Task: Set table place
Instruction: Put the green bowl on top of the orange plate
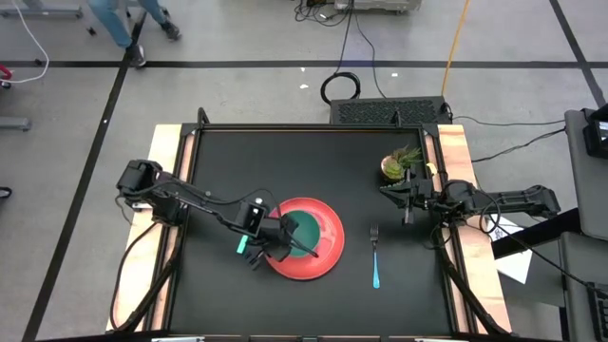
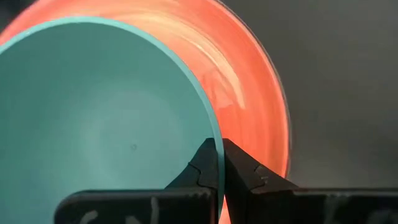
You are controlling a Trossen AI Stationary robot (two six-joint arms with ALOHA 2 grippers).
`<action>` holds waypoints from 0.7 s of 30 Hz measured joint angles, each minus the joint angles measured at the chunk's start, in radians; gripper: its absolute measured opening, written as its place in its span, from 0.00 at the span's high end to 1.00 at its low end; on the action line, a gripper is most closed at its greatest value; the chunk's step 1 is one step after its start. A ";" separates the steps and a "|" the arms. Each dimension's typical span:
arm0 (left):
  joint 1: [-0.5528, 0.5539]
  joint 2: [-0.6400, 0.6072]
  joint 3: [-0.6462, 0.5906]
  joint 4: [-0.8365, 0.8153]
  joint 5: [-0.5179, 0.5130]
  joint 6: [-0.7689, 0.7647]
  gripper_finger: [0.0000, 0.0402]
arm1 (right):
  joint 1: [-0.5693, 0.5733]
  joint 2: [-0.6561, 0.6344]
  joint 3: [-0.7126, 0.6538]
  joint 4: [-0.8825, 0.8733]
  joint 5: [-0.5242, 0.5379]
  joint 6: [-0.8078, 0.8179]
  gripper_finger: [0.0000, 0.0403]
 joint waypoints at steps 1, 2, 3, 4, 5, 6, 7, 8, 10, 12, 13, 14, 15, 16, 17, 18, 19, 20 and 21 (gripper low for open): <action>0.001 -0.001 0.001 0.008 -0.002 0.004 0.99 | 0.000 0.000 0.000 0.000 0.000 0.000 1.00; 0.003 -0.002 0.002 0.010 -0.003 0.005 0.99 | 0.000 0.002 0.000 0.002 0.000 0.000 1.00; 0.005 -0.002 0.002 0.007 -0.003 0.004 0.99 | 0.000 0.003 0.000 0.001 0.000 0.000 1.00; 0.005 -0.001 0.002 0.001 -0.003 0.003 0.99 | 0.000 0.004 0.000 -0.001 0.000 0.000 1.00; 0.005 -0.001 0.002 -0.001 -0.003 0.003 0.99 | 0.000 0.004 0.000 0.000 0.000 0.000 1.00; 0.005 -0.001 0.002 -0.001 -0.003 0.003 0.99 | 0.000 0.004 0.000 0.001 0.000 0.000 1.00; 0.005 -0.001 0.002 -0.001 -0.003 0.004 0.99 | 0.000 0.004 0.000 0.001 0.000 0.000 1.00; 0.005 -0.001 0.002 -0.001 -0.003 0.006 0.99 | 0.000 0.004 0.000 0.001 0.000 0.000 1.00; 0.005 -0.001 0.002 -0.002 0.002 0.008 0.99 | 0.000 0.004 0.000 0.001 0.000 0.000 1.00; 0.005 -0.001 0.002 -0.003 0.014 0.008 0.99 | 0.000 0.004 0.000 0.001 0.000 0.000 1.00; 0.005 -0.001 0.002 -0.004 0.021 0.007 0.99 | 0.000 0.004 0.000 0.001 0.000 0.000 1.00; 0.005 -0.001 0.002 -0.008 0.027 0.007 0.99 | 0.000 0.004 0.000 0.001 0.000 0.000 1.00; 0.005 -0.001 0.002 -0.010 0.028 0.007 0.99 | 0.000 0.004 0.000 0.001 0.000 0.000 1.00; 0.005 -0.001 0.002 -0.011 0.027 0.007 0.99 | 0.000 0.005 0.000 0.001 0.000 0.000 1.00; 0.005 -0.001 0.002 -0.010 0.027 0.003 0.99 | 0.000 0.005 0.000 0.001 0.000 0.000 1.00; 0.005 -0.001 0.002 -0.009 0.027 0.000 0.99 | 0.000 0.005 0.000 0.001 0.000 0.000 1.00; 0.005 -0.001 0.002 -0.007 0.027 -0.003 0.99 | 0.000 0.005 0.000 0.001 0.000 0.000 1.00; 0.005 -0.001 0.002 -0.004 0.028 -0.009 0.99 | 0.000 0.005 0.000 0.001 0.000 0.000 1.00; 0.005 -0.001 0.002 -0.003 0.028 -0.008 0.99 | 0.000 0.005 0.000 0.001 0.000 0.000 1.00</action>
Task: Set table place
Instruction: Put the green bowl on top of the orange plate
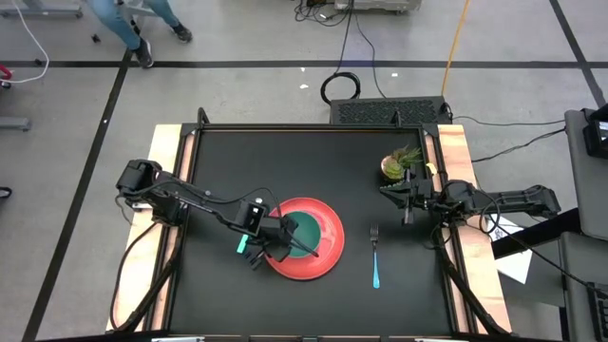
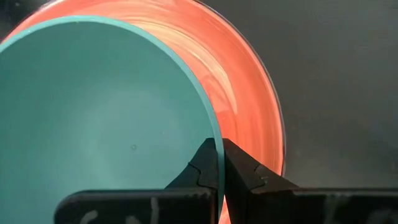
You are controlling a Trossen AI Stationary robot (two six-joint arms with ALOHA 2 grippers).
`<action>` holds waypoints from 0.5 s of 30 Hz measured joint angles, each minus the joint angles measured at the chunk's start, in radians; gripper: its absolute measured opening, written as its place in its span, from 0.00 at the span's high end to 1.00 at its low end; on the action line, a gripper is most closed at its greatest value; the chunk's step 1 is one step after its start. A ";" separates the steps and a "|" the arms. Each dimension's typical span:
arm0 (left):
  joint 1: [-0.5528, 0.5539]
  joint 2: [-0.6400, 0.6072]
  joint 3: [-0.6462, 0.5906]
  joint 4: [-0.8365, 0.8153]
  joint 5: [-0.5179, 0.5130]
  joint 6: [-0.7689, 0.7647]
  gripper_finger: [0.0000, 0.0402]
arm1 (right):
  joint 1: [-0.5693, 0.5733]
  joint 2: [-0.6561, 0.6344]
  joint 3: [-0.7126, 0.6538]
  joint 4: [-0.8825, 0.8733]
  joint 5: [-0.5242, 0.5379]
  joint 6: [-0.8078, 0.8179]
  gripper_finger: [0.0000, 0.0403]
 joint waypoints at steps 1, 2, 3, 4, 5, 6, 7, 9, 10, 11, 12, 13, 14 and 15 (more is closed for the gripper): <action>0.000 0.000 0.000 0.000 0.000 -0.001 0.99 | 0.000 0.000 0.000 0.000 0.000 0.000 1.00; 0.000 0.000 0.000 0.000 0.000 -0.003 0.99 | 0.000 0.000 0.000 0.000 0.000 0.000 1.00; 0.000 0.001 0.000 0.001 -0.002 -0.004 0.99 | 0.000 0.000 0.000 0.000 0.000 0.000 1.00; 0.000 0.004 0.000 0.008 -0.006 -0.007 0.99 | 0.000 0.000 0.000 0.000 0.000 0.000 1.00; 0.000 0.007 0.000 0.018 -0.008 -0.009 0.99 | 0.000 0.000 0.000 0.000 0.000 0.000 1.00; 0.000 0.010 0.000 0.022 -0.008 -0.013 0.99 | 0.000 0.000 0.000 0.000 0.000 0.000 1.00; 0.000 0.010 0.000 0.017 -0.010 -0.018 0.99 | 0.000 0.000 0.000 0.000 0.000 0.000 1.00; 0.000 0.022 0.000 0.024 -0.016 -0.019 0.99 | 0.000 0.000 0.000 0.000 0.000 0.000 1.00; 0.000 0.030 0.000 0.028 -0.024 -0.018 0.99 | 0.000 0.000 0.000 0.000 0.000 0.000 1.00; -0.001 0.037 0.000 0.026 -0.033 -0.018 0.99 | 0.000 0.000 0.000 0.000 0.000 0.000 1.00; -0.003 0.041 0.000 0.029 -0.039 -0.019 0.99 | 0.000 0.001 0.000 0.001 0.000 0.000 1.00; -0.002 0.046 0.001 0.030 -0.039 -0.019 0.99 | 0.000 0.002 0.000 0.001 0.000 0.000 1.00; -0.002 0.051 0.001 0.032 -0.037 -0.018 0.99 | 0.000 0.003 0.000 0.000 0.000 0.000 1.00; -0.003 0.053 0.002 0.034 -0.040 -0.019 0.99 | 0.000 0.003 0.000 0.001 0.000 0.000 1.00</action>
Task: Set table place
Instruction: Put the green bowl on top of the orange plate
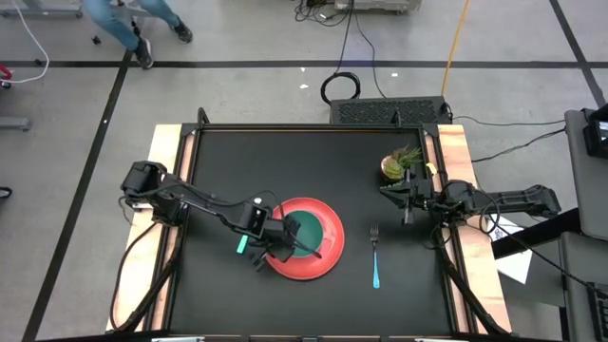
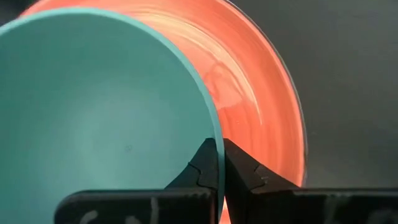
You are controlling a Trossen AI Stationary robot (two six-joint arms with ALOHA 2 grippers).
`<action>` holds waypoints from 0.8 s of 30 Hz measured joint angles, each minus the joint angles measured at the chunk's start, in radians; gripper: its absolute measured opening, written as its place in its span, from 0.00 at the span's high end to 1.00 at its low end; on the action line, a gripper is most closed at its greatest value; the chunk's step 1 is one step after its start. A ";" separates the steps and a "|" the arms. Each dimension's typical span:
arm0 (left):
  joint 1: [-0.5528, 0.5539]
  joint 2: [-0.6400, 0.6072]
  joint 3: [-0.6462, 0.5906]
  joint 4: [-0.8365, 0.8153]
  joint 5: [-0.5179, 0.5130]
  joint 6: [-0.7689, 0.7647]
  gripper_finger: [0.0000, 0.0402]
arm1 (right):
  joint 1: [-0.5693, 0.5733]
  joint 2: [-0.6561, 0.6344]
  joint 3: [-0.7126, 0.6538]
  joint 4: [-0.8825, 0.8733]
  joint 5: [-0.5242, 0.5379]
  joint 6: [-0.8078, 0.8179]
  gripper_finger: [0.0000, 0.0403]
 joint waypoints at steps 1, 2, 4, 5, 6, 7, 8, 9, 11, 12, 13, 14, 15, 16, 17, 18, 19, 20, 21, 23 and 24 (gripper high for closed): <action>0.000 0.000 0.000 0.000 -0.001 0.000 0.99 | 0.000 0.002 0.000 0.001 0.000 0.000 1.00; 0.000 0.000 0.000 0.002 0.000 -0.001 0.98 | 0.000 0.003 0.000 0.000 0.000 0.000 1.00; 0.001 0.001 0.000 0.007 0.000 -0.002 0.98 | 0.000 0.004 0.000 -0.001 0.000 0.000 1.00; 0.001 0.001 0.000 0.008 0.000 -0.001 0.99 | 0.000 0.005 0.000 0.001 0.000 0.000 1.00; 0.001 -0.001 -0.001 0.008 0.000 0.000 0.99 | 0.000 0.005 0.000 0.000 0.000 0.000 1.00; 0.001 -0.001 -0.001 0.008 0.003 0.001 0.99 | 0.000 0.006 0.000 0.000 0.000 0.000 1.00; 0.001 -0.002 -0.001 0.007 0.006 0.000 0.99 | 0.000 0.006 0.000 0.000 0.000 0.000 1.00; 0.001 -0.002 -0.001 0.006 0.006 0.000 0.98 | 0.000 0.006 0.000 0.000 0.000 0.000 1.00; 0.001 -0.002 -0.001 0.002 0.006 0.000 0.97 | 0.000 0.006 0.000 0.000 0.000 0.000 1.00; 0.001 -0.002 -0.001 -0.001 0.006 0.000 0.97 | 0.000 0.006 0.000 0.000 0.000 0.000 1.00; 0.001 -0.002 -0.001 -0.006 0.006 0.000 0.97 | 0.000 0.006 0.000 0.000 0.000 0.000 1.00; 0.001 -0.002 -0.001 -0.011 0.006 0.000 0.97 | 0.000 0.006 0.000 0.000 0.000 0.000 1.00; 0.001 -0.002 -0.001 -0.013 0.006 -0.002 0.98 | 0.000 0.006 0.000 0.000 0.000 0.002 1.00; 0.001 -0.002 -0.001 -0.015 0.006 -0.007 0.99 | 0.000 0.006 0.000 0.000 0.000 0.004 1.00; 0.001 -0.002 -0.001 -0.017 0.007 -0.013 0.99 | 0.000 0.006 0.000 0.000 0.000 0.004 1.00; 0.001 -0.002 -0.001 -0.019 0.010 -0.019 0.99 | 0.000 0.006 0.000 0.000 0.000 0.004 1.00; 0.001 -0.002 -0.001 -0.021 0.011 -0.024 0.98 | 0.000 0.006 0.000 0.000 0.000 0.004 1.00; 0.001 -0.006 -0.002 -0.027 0.014 -0.026 0.96 | 0.000 0.006 0.000 0.000 0.000 0.004 1.00; 0.001 -0.010 -0.003 -0.040 0.020 -0.027 0.94 | 0.000 0.006 0.000 0.000 0.000 0.004 1.00; 0.002 -0.016 -0.006 -0.060 0.039 -0.030 0.90 | 0.000 0.006 0.000 0.000 0.000 0.004 1.00; 0.002 -0.018 -0.006 -0.061 0.043 -0.032 0.88 | 0.000 0.006 0.000 0.000 0.000 0.004 1.00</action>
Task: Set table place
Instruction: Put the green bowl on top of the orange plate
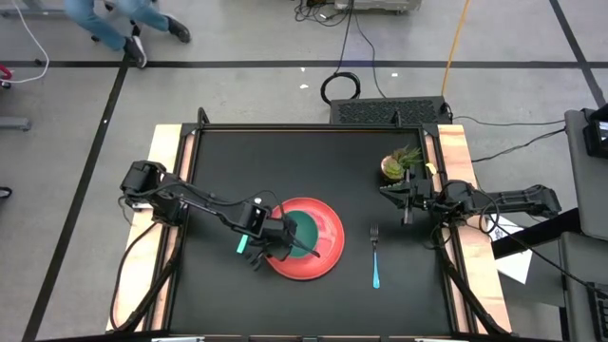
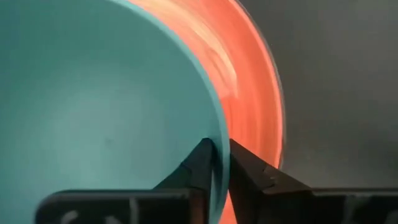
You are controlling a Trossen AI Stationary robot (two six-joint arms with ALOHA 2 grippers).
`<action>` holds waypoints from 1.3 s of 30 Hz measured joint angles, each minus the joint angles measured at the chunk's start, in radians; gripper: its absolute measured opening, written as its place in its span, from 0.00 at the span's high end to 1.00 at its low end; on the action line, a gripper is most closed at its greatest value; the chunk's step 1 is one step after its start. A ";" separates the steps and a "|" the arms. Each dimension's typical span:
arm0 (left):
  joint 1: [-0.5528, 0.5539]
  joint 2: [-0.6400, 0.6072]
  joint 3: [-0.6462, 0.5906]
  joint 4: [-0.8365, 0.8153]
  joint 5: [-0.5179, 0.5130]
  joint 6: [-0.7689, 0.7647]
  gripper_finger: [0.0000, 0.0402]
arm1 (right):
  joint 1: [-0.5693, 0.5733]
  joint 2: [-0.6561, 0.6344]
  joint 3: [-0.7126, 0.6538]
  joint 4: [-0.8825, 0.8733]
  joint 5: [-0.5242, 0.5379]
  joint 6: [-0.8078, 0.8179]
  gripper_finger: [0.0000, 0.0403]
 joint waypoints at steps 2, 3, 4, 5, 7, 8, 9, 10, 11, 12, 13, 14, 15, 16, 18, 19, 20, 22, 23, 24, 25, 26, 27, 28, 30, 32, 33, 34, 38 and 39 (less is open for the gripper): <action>0.000 -0.003 0.000 0.003 0.006 -0.001 0.85 | 0.000 0.000 0.000 0.000 0.000 0.000 1.00; 0.000 -0.004 0.000 0.003 0.009 -0.001 0.84 | 0.000 0.000 0.000 0.000 0.000 0.000 1.00; 0.000 -0.004 0.000 0.003 0.009 -0.001 0.83 | 0.000 0.000 0.000 0.000 0.000 0.000 1.00; 0.000 -0.004 0.000 0.003 0.009 -0.002 0.83 | 0.000 0.000 0.000 0.000 0.000 0.000 1.00; 0.001 -0.004 0.000 0.005 0.009 -0.001 0.83 | 0.000 0.000 0.000 0.000 0.000 0.000 1.00; 0.001 -0.004 0.000 0.009 0.009 0.001 0.83 | 0.000 0.000 0.000 0.000 0.000 0.000 1.00; 0.001 -0.004 0.000 0.013 0.009 0.002 0.83 | 0.000 0.000 0.000 0.000 0.000 0.000 1.00; 0.002 -0.004 0.000 0.016 0.009 0.002 0.82 | 0.000 0.000 0.000 0.000 0.000 0.001 1.00; 0.003 -0.004 0.000 0.022 0.008 0.002 0.82 | 0.000 0.000 0.000 0.000 0.000 0.000 1.00; 0.003 -0.004 0.001 0.030 0.005 0.001 0.82 | 0.000 0.000 0.000 0.000 0.000 0.000 1.00; 0.003 -0.004 0.001 0.041 -0.010 -0.004 0.82 | 0.000 0.000 0.000 0.000 0.000 0.000 1.00; 0.003 -0.004 0.001 0.052 -0.027 -0.009 0.82 | 0.000 0.000 0.000 0.000 0.000 0.000 1.00; 0.003 -0.004 0.002 0.061 -0.041 -0.010 0.82 | 0.000 0.000 0.000 0.000 0.000 0.000 1.00; 0.003 -0.004 0.002 0.071 -0.045 -0.010 0.82 | 0.000 0.000 0.000 0.000 0.000 0.001 1.00; 0.004 -0.004 0.002 0.089 -0.044 -0.004 0.82 | 0.000 0.000 0.000 0.000 0.000 0.011 1.00; 0.004 -0.004 0.002 0.097 -0.041 -0.001 0.82 | 0.000 0.000 0.000 0.000 0.000 0.017 1.00; 0.003 -0.004 0.002 0.104 -0.037 -0.001 0.82 | 0.000 0.000 0.000 0.000 0.000 0.021 1.00; 0.003 -0.004 0.003 0.116 -0.037 -0.002 0.82 | 0.000 0.000 0.000 0.000 0.000 0.022 1.00; 0.003 -0.005 0.003 0.120 -0.037 -0.003 0.82 | 0.000 0.000 0.000 0.000 0.000 0.022 1.00; 0.003 -0.005 0.003 0.122 -0.036 -0.005 0.82 | 0.000 0.000 0.000 0.000 0.000 0.022 1.00; 0.003 -0.005 0.003 0.122 -0.036 -0.006 0.82 | 0.000 0.000 0.000 0.000 0.000 0.022 1.00; 0.003 -0.005 0.003 0.121 -0.036 -0.007 0.82 | 0.000 0.000 0.000 0.000 0.000 0.022 1.00; 0.003 -0.005 0.003 0.121 -0.036 -0.010 0.82 | 0.000 0.000 0.000 0.000 0.000 0.022 1.00; 0.003 -0.005 0.003 0.121 -0.036 -0.018 0.82 | 0.000 0.000 0.000 0.000 0.000 0.022 1.00; 0.003 -0.005 0.003 0.119 -0.036 -0.035 0.82 | 0.000 0.000 0.000 0.000 0.000 0.021 1.00; 0.003 -0.005 0.003 0.113 -0.036 -0.039 0.82 | 0.000 0.000 0.000 0.000 0.000 0.021 1.00; 0.003 -0.005 0.003 0.113 -0.035 -0.039 0.82 | 0.000 0.000 0.000 0.000 0.000 0.021 1.00; 0.003 -0.005 0.003 0.113 -0.035 -0.042 0.82 | 0.000 0.000 0.000 0.000 0.000 0.021 1.00; 0.004 -0.005 0.010 0.091 -0.035 -0.054 0.82 | 0.000 0.000 0.000 0.000 0.000 0.020 1.00; 0.005 -0.005 0.023 0.064 -0.035 -0.055 0.82 | 0.000 0.000 0.000 0.000 0.000 0.020 1.00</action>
